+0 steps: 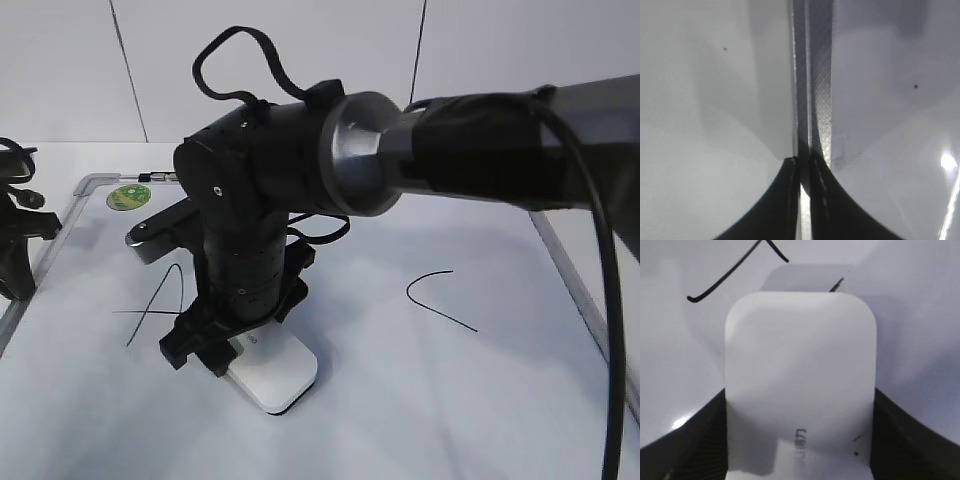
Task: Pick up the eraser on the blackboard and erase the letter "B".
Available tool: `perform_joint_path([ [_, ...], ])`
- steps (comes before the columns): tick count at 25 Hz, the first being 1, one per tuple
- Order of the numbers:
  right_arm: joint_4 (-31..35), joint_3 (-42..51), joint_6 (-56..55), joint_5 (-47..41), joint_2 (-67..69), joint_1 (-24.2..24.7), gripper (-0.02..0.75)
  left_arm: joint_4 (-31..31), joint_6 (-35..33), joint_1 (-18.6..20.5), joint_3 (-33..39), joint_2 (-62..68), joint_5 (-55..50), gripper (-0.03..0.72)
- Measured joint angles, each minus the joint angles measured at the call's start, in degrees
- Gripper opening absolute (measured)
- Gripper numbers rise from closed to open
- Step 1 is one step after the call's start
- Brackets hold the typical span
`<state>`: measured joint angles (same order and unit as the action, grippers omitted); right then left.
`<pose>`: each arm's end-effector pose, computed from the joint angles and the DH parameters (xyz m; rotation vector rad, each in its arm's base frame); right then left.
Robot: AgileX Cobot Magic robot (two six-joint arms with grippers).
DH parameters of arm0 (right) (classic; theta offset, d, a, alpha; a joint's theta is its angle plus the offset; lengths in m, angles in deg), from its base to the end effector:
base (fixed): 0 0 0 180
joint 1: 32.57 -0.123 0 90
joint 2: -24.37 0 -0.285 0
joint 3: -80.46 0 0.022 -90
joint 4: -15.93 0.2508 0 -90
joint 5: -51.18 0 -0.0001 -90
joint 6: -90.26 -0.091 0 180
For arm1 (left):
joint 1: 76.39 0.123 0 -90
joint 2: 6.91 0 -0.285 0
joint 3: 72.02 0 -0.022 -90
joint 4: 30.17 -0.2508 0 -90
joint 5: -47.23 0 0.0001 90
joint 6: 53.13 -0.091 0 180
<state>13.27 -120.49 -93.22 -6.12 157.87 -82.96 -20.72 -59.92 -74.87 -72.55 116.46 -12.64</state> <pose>0.2911 0.3461 0.1644 -1.2092 2.7065 0.0647 0.3758 -0.0030 0.1535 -0.0088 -3.0967 0.2229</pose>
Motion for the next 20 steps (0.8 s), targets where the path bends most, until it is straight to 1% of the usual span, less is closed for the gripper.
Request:
perform_joint_path([
  [5, -2.8, -0.5, -3.5, -0.7, 0.6, 0.0, 0.553, 0.0, 0.0, 0.0, 0.0, 0.0, 0.0, 0.016],
  [8, -3.4, -1.0, -6.1, -0.7, 0.9, 0.6, 0.553, 0.1, 0.0, 0.0, 0.0, 0.0, 0.1, 0.016],
  [16, -3.7, -5.7, -8.7, -0.4, 3.3, 6.9, 0.553, 0.2, 0.0, 0.0, 0.0, 0.0, 0.2, 0.016],
  [20, -3.9, -6.3, -8.9, -0.7, 3.6, 7.7, 0.553, 0.3, -0.1, 0.0, 0.0, 0.0, 0.4, 0.016],
])
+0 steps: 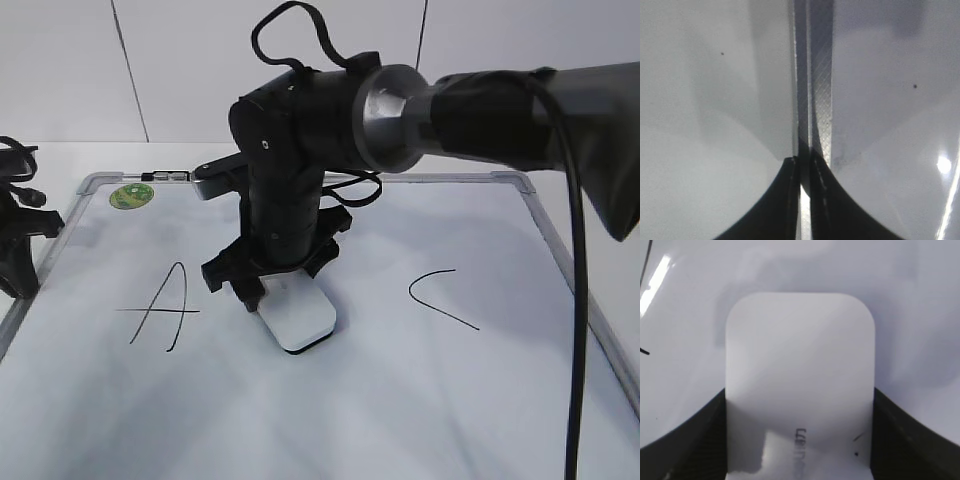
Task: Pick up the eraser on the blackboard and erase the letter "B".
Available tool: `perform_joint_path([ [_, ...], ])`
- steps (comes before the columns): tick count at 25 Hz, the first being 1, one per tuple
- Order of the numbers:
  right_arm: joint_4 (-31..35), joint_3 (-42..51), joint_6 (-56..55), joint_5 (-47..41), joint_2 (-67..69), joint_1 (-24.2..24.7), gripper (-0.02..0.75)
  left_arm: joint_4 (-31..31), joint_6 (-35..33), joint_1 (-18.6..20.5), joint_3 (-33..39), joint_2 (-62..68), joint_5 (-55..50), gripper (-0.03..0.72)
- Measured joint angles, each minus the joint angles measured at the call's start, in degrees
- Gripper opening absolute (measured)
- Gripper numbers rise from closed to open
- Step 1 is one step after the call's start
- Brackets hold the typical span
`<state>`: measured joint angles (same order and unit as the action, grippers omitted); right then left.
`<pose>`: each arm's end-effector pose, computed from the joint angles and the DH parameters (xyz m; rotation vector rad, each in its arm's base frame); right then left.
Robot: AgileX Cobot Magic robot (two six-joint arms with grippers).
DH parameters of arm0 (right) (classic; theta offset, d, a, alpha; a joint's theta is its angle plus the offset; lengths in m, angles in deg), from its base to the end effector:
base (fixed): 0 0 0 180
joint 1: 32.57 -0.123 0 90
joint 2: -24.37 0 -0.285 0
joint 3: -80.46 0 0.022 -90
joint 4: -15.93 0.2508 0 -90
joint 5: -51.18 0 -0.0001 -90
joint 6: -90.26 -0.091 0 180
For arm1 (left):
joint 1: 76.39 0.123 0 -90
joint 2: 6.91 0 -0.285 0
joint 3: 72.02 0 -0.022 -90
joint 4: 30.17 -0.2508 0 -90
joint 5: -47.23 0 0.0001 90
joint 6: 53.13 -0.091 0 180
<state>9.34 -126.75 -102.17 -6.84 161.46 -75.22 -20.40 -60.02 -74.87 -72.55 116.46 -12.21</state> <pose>0.3526 0.3127 0.1639 -0.8285 2.7861 0.0082 0.3765 -0.0033 0.1535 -0.0061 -3.1042 0.2295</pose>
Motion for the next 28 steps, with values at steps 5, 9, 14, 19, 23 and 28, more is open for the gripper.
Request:
perform_joint_path([
  [5, 0.5, -0.1, 0.8, -0.5, 0.1, -1.3, 0.553, 0.0, 0.0, 0.0, 0.0, 0.0, 0.0, 0.016],
  [9, -1.0, -0.1, 1.4, -1.1, 0.1, -4.1, 0.553, 0.0, 0.0, 0.0, 0.0, 0.0, 0.0, 0.016],
  [14, 0.5, -0.1, 1.6, -1.6, 0.1, -8.0, 0.553, 0.0, 0.0, 0.0, 0.0, 0.0, 0.0, 0.016],
  [19, 0.6, -0.1, 1.6, -1.8, 0.1, -7.7, 0.553, 0.0, 0.0, 0.0, 0.0, 0.0, -0.1, 0.016],
  [23, 1.7, -0.4, 1.5, -1.8, 0.1, -5.6, 0.553, 0.0, 0.0, 0.0, 0.0, 0.0, -0.1, 0.016],
  [28, 1.8, -1.3, 1.2, -1.8, 0.4, 1.3, 0.553, 0.0, 0.0, 0.0, 0.0, 0.0, -0.1, 0.016],
])
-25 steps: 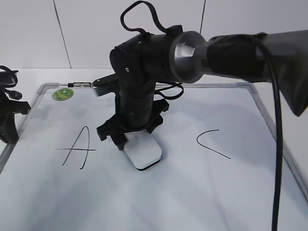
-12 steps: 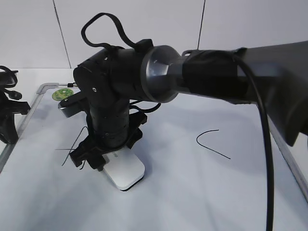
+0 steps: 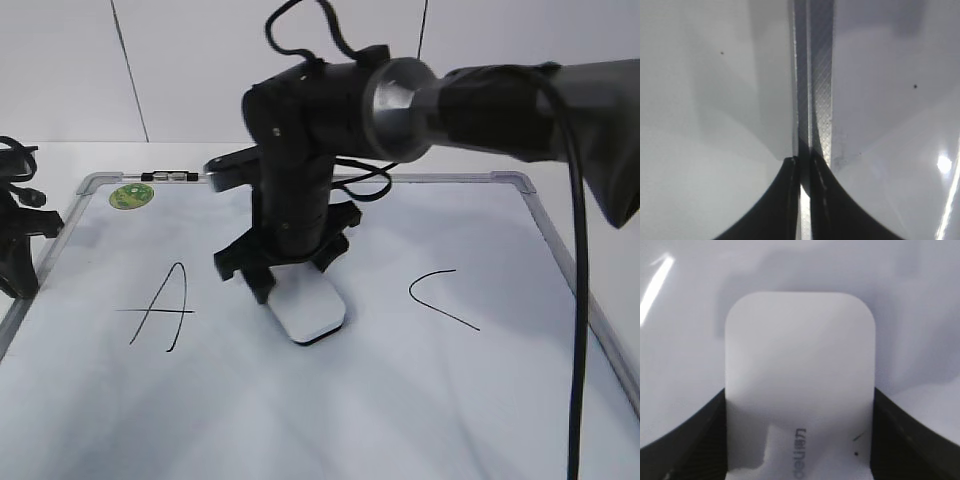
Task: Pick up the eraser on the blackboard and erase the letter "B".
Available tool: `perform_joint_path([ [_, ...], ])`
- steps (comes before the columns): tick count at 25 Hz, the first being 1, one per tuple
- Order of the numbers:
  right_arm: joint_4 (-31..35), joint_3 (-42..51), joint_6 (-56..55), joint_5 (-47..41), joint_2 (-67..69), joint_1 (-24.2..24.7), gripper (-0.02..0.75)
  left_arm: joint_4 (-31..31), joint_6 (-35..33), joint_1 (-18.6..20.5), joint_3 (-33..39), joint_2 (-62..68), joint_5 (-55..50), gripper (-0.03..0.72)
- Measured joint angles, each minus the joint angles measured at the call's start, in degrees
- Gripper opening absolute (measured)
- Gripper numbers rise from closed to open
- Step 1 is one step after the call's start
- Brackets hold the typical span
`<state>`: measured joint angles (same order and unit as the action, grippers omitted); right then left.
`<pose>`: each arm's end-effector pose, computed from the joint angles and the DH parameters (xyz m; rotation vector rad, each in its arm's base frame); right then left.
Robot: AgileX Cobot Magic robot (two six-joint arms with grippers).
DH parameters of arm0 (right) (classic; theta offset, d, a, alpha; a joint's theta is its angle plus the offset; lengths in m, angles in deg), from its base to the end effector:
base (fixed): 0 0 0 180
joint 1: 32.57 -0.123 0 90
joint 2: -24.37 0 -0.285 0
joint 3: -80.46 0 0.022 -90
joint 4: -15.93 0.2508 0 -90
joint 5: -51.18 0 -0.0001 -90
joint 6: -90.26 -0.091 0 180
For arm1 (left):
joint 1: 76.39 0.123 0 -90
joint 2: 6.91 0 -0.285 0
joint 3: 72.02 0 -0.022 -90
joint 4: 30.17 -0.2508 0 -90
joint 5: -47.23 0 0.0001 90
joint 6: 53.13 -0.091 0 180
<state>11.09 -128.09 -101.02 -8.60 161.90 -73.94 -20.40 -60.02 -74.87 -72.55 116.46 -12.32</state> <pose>0.3588 0.3072 0.1657 -0.8109 2.8173 0.0265 0.3764 -0.0033 0.1535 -0.0063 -3.1023 0.2297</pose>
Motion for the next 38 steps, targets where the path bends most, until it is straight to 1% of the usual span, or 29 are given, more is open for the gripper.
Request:
perform_joint_path([
  [3, -0.2, -0.4, -0.4, -0.2, 0.1, 4.0, 0.553, 0.0, 0.0, 0.0, 0.0, 0.0, 0.0, 0.016],
  [6, -0.4, -0.5, -0.5, -1.1, 0.1, 5.9, 0.553, 0.0, 0.0, 0.0, 0.0, 0.0, 0.0, 0.016],
  [14, 0.1, -0.7, -0.5, -2.1, 0.0, 6.3, 0.553, 0.3, 0.0, 0.0, 0.0, 0.0, 0.0, 0.016],
  [19, 0.4, -0.4, -0.5, -6.4, -1.3, 7.4, 0.552, 0.3, 0.0, 0.0, 0.0, 0.0, -0.1, 0.016],
  [27, 4.2, 0.0, -0.4, -9.9, -7.2, 14.6, 0.552, 0.3, 0.0, 0.0, 0.0, 0.0, -0.2, 0.016],
  [35, 4.8, 0.3, 1.0, -10.2, -11.2, 23.0, 0.552, 0.3, 0.0, 0.0, 0.0, 0.0, -0.4, 0.016],
  [38, 4.5, 3.3, 2.0, -10.2, -11.7, 25.2, 0.552, 0.3, 0.0, 0.0, 0.0, 0.0, -0.4, 0.016],
])
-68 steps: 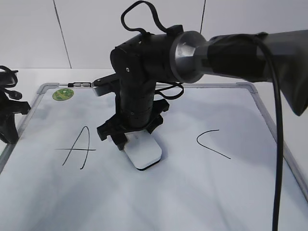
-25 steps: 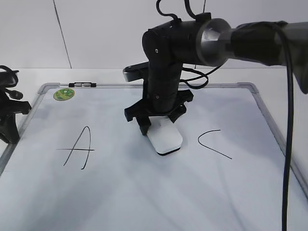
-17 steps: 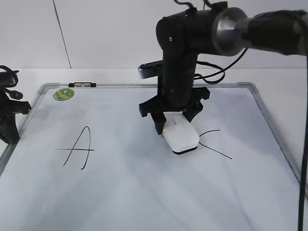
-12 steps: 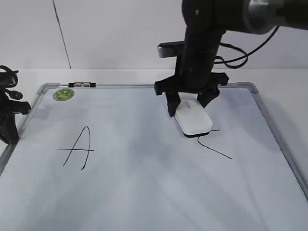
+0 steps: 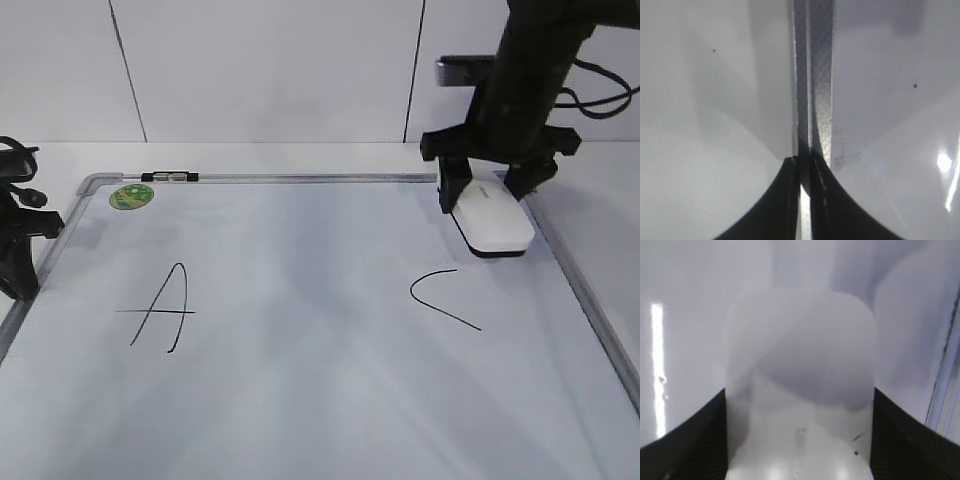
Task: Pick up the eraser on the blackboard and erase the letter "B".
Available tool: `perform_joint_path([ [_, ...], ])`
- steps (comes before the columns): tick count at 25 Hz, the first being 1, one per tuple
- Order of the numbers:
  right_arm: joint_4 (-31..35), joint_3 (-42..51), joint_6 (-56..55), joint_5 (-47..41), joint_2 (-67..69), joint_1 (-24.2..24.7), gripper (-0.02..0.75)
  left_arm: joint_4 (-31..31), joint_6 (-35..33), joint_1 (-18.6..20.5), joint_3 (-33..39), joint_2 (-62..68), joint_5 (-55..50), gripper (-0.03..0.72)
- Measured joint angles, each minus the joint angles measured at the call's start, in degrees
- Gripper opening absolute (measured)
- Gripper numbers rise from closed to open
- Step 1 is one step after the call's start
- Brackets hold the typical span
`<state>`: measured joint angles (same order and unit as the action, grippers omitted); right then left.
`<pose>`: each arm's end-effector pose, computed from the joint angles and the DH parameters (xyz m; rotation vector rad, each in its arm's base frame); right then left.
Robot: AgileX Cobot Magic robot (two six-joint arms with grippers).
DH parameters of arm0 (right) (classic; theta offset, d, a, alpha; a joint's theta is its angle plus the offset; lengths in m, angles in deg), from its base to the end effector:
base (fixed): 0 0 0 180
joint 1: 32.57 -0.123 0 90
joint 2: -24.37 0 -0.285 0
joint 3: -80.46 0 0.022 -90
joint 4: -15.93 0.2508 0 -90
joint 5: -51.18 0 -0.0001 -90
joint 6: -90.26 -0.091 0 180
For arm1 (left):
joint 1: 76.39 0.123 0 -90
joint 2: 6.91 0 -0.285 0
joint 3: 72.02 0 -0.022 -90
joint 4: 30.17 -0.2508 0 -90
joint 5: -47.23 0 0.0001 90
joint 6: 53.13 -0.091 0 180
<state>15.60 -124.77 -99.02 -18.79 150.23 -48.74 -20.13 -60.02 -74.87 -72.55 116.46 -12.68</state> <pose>0.4153 0.1199 0.2395 -0.1813 2.9745 0.0459 0.3758 -0.0038 0.1536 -0.0032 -3.0958 0.2366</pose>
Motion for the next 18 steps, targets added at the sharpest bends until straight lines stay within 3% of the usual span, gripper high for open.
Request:
perform_joint_path([
  [10, 2.6, 17.6, 4.5, 8.1, -6.1, 7.2, 0.552, 0.1, 0.0, 0.0, 0.0, 0.0, -0.1, 0.016],
  [18, 5.5, 19.7, 10.1, 12.9, -6.1, 10.8, 0.552, 0.1, 0.0, 0.0, 0.0, 0.0, -0.3, 0.016],
])
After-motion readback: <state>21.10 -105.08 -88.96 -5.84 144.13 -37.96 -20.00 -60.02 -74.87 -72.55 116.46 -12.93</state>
